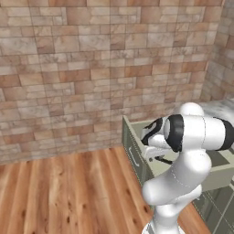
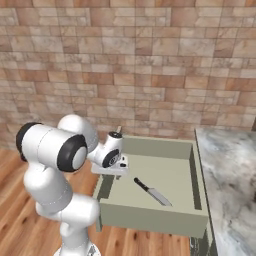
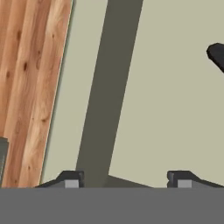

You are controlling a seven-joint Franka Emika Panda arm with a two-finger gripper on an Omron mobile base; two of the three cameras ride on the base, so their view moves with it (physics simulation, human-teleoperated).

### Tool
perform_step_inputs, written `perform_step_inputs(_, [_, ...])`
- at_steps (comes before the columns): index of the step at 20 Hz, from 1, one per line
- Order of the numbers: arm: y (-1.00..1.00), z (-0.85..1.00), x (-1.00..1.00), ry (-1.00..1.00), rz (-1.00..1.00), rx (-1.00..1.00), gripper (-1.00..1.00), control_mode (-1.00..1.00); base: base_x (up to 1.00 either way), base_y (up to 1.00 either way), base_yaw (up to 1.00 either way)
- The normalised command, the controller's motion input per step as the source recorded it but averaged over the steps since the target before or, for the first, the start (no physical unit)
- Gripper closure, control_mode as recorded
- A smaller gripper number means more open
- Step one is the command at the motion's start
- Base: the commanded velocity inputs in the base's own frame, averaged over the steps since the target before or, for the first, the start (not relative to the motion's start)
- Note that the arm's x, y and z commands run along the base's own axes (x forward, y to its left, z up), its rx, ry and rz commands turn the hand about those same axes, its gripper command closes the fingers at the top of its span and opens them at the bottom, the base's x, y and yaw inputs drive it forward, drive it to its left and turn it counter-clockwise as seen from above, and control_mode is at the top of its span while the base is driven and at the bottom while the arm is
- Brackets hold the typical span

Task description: Pick up the knife from the drawer and place it on the cutting board. Then place the meat from the plate to the cutting board.

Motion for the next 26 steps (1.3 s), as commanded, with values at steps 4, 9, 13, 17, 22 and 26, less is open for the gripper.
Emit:
perform_step_inputs(4, [0.55,-0.02,0.00,0.00,0.00,0.00,-1.00,-1.00,0.00,0.00,0.00])
perform_step_inputs(9, [0.01,0.10,-0.01,0.00,-0.02,0.00,-1.00,-1.00,0.00,0.00,0.00])
perform_step_inputs(13, [-0.28,0.45,-0.02,0.00,0.00,0.00,-1.00,-1.00,0.00,0.00,0.00])
perform_step_inputs(17, [-0.25,0.69,-0.03,-0.01,0.00,0.00,-1.00,-1.00,0.00,0.00,0.00])
perform_step_inputs(22, [-0.47,0.12,0.00,-0.01,0.00,0.00,-1.00,-1.00,0.00,0.00,0.00])
perform_step_inputs(26, [-0.67,-0.02,0.02,0.00,0.02,0.00,-1.00,-1.00,0.00,0.00,0.00])
